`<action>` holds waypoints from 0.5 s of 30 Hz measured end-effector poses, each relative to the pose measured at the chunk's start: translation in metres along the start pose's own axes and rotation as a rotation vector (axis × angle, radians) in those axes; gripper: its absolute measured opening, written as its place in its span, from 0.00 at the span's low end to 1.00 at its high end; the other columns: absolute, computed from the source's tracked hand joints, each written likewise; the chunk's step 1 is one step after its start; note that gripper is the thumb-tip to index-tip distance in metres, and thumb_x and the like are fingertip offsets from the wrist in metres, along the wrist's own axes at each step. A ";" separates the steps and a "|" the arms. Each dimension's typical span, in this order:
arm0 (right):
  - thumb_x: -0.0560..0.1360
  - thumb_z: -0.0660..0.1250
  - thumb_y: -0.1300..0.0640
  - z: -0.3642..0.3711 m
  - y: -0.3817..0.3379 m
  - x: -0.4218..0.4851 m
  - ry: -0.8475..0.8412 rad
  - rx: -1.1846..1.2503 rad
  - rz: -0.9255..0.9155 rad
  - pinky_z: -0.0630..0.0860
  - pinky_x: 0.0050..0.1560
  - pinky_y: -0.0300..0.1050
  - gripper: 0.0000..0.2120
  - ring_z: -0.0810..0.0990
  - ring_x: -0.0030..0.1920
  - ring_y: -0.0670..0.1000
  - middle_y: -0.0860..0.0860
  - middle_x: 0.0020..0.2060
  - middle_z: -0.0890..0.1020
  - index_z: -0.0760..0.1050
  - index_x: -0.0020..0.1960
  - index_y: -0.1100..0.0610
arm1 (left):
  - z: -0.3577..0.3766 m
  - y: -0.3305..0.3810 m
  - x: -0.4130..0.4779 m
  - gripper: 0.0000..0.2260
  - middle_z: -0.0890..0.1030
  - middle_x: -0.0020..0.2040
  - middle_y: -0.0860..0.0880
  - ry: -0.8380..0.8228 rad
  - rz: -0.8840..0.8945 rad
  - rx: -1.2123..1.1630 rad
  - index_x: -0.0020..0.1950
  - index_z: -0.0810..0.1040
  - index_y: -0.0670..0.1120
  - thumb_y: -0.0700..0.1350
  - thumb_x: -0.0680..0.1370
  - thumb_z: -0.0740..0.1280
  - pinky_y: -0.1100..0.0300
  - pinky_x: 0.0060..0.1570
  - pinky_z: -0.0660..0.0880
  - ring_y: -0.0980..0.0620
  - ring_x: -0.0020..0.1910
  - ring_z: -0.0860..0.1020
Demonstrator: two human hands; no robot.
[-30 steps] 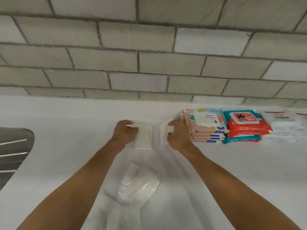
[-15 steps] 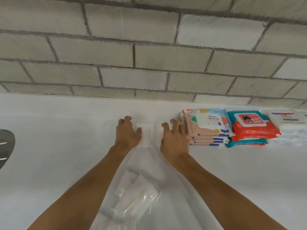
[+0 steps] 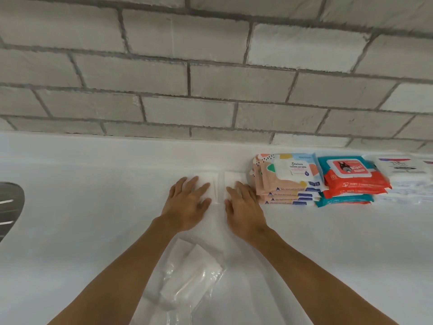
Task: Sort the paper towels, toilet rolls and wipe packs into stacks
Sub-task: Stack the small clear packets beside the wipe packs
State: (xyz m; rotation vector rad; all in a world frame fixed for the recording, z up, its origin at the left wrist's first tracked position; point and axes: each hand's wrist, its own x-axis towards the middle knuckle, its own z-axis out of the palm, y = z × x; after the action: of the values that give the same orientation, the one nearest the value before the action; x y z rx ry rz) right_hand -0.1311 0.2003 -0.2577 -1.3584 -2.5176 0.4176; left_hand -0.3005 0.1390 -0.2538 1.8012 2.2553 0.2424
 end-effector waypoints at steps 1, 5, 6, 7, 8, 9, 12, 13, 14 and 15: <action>0.82 0.56 0.54 0.000 0.001 0.000 -0.007 0.003 -0.002 0.62 0.73 0.55 0.21 0.57 0.75 0.60 0.58 0.74 0.62 0.65 0.73 0.57 | 0.000 0.002 0.001 0.24 0.49 0.80 0.51 0.000 0.001 0.009 0.78 0.54 0.60 0.61 0.82 0.49 0.49 0.75 0.44 0.46 0.78 0.45; 0.82 0.55 0.53 -0.002 0.005 0.001 -0.046 0.014 -0.006 0.61 0.74 0.55 0.21 0.54 0.77 0.58 0.56 0.75 0.60 0.64 0.74 0.55 | 0.000 0.003 0.002 0.24 0.49 0.80 0.51 -0.001 0.014 0.029 0.78 0.54 0.60 0.60 0.82 0.49 0.48 0.76 0.45 0.45 0.78 0.45; 0.82 0.55 0.53 -0.003 0.005 0.000 -0.052 0.013 -0.009 0.60 0.74 0.54 0.21 0.54 0.77 0.57 0.56 0.76 0.60 0.64 0.74 0.55 | 0.000 0.003 0.001 0.24 0.49 0.80 0.51 -0.001 0.010 0.027 0.78 0.54 0.59 0.60 0.82 0.49 0.48 0.76 0.45 0.45 0.78 0.45; 0.82 0.55 0.53 -0.004 0.006 0.000 -0.058 0.011 -0.009 0.59 0.74 0.53 0.21 0.54 0.77 0.57 0.55 0.76 0.60 0.63 0.74 0.55 | 0.001 0.003 0.001 0.24 0.49 0.80 0.51 -0.001 0.007 0.026 0.78 0.54 0.59 0.60 0.82 0.49 0.48 0.76 0.44 0.45 0.78 0.45; 0.82 0.55 0.53 -0.004 0.006 0.000 -0.065 0.009 -0.008 0.59 0.74 0.52 0.21 0.53 0.77 0.57 0.55 0.76 0.59 0.63 0.74 0.55 | 0.001 0.004 0.000 0.24 0.48 0.80 0.51 -0.001 0.005 0.027 0.78 0.54 0.59 0.60 0.82 0.49 0.48 0.76 0.44 0.45 0.78 0.45; 0.82 0.55 0.53 -0.005 0.006 0.000 -0.069 0.008 -0.006 0.58 0.74 0.52 0.21 0.53 0.77 0.57 0.55 0.76 0.59 0.63 0.75 0.54 | 0.002 0.004 0.000 0.24 0.48 0.80 0.50 -0.002 0.003 0.029 0.78 0.53 0.58 0.60 0.82 0.49 0.48 0.76 0.44 0.45 0.78 0.45; 0.82 0.55 0.53 -0.007 0.005 0.000 -0.079 0.009 -0.007 0.57 0.74 0.52 0.21 0.52 0.77 0.57 0.55 0.76 0.59 0.63 0.74 0.54 | 0.002 0.004 0.001 0.25 0.48 0.80 0.50 -0.006 0.003 0.016 0.79 0.52 0.58 0.60 0.82 0.49 0.48 0.76 0.44 0.45 0.78 0.45; 0.82 0.55 0.53 -0.007 0.004 0.000 -0.082 0.011 -0.008 0.58 0.74 0.53 0.21 0.53 0.77 0.57 0.56 0.76 0.59 0.63 0.74 0.55 | 0.002 0.004 0.001 0.25 0.48 0.80 0.50 -0.007 0.003 0.006 0.79 0.51 0.57 0.60 0.82 0.49 0.48 0.76 0.45 0.45 0.78 0.45; 0.82 0.55 0.53 -0.007 0.004 0.000 -0.082 0.010 -0.010 0.58 0.74 0.53 0.21 0.53 0.77 0.58 0.56 0.76 0.59 0.63 0.74 0.55 | 0.002 0.003 0.000 0.26 0.48 0.80 0.50 -0.006 0.002 -0.006 0.79 0.51 0.57 0.60 0.82 0.50 0.48 0.76 0.45 0.45 0.78 0.45; 0.82 0.56 0.53 -0.007 0.004 0.000 -0.082 0.008 -0.013 0.58 0.74 0.53 0.21 0.54 0.77 0.58 0.56 0.76 0.60 0.63 0.74 0.55 | 0.002 0.003 0.000 0.26 0.48 0.80 0.50 -0.005 0.000 -0.023 0.79 0.51 0.57 0.60 0.82 0.50 0.48 0.76 0.45 0.45 0.78 0.45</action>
State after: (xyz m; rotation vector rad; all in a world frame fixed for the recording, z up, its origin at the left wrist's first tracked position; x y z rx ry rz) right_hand -0.1252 0.2034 -0.2524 -1.3482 -2.5856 0.4900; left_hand -0.2975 0.1397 -0.2547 1.7883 2.2396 0.2625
